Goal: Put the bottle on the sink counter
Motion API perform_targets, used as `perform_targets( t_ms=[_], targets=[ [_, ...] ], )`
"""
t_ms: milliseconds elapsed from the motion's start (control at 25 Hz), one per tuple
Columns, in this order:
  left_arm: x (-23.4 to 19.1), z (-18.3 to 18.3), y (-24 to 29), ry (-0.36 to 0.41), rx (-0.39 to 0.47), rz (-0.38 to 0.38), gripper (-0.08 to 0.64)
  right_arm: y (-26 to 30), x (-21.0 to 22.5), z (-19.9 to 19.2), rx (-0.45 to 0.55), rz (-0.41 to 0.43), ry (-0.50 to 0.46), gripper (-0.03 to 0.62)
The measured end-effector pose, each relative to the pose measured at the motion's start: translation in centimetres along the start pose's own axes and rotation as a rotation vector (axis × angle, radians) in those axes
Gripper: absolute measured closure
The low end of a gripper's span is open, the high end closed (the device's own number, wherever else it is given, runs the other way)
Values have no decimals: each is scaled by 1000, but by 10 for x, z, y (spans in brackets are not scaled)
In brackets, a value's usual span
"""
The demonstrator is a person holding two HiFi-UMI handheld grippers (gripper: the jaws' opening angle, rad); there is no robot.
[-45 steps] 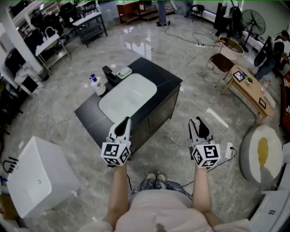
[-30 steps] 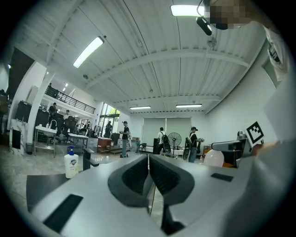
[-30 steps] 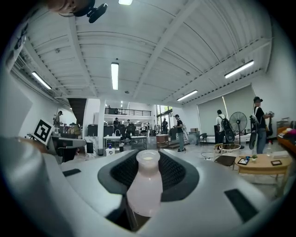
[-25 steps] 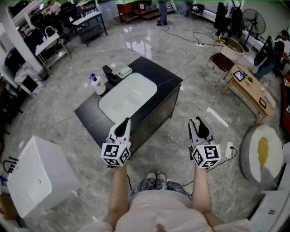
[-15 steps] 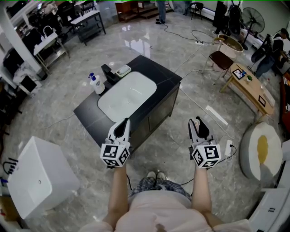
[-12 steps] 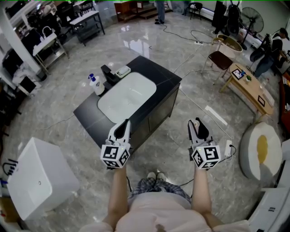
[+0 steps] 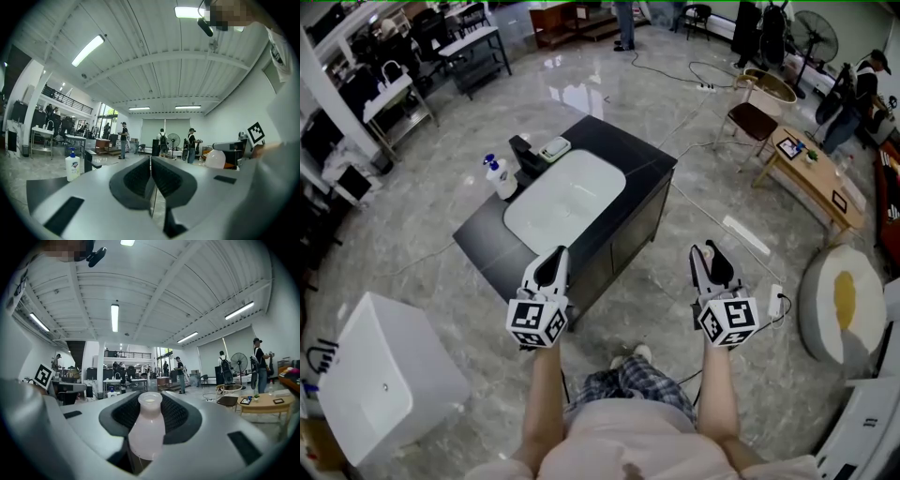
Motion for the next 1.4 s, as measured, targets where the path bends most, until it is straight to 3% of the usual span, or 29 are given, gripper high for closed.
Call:
perform_targets(
  t_ms=[560,1040,1160,1400],
  targets=[
    [-33,-4,37,3,13,-2,529,55,3,0,19,7,-7,446],
    [-92,-26,147,-1,17,3,529,180,40,-18,19,30,-13,446],
    [-116,-23,196,3,18,15,529,235,58,-16,20,52,-14,446],
    [-162,11,369,0,26,61,529,398,142,20,1,123,-16,446]
  ],
)
Point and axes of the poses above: the fingertips, and each gripper's own axes: y forward along the fingers, x to its right, z out of its top, the point moved 1 cm from there along -y, backward along the fingers, and after that the axes turned 2 degrees about y, right-handed, at the moved point
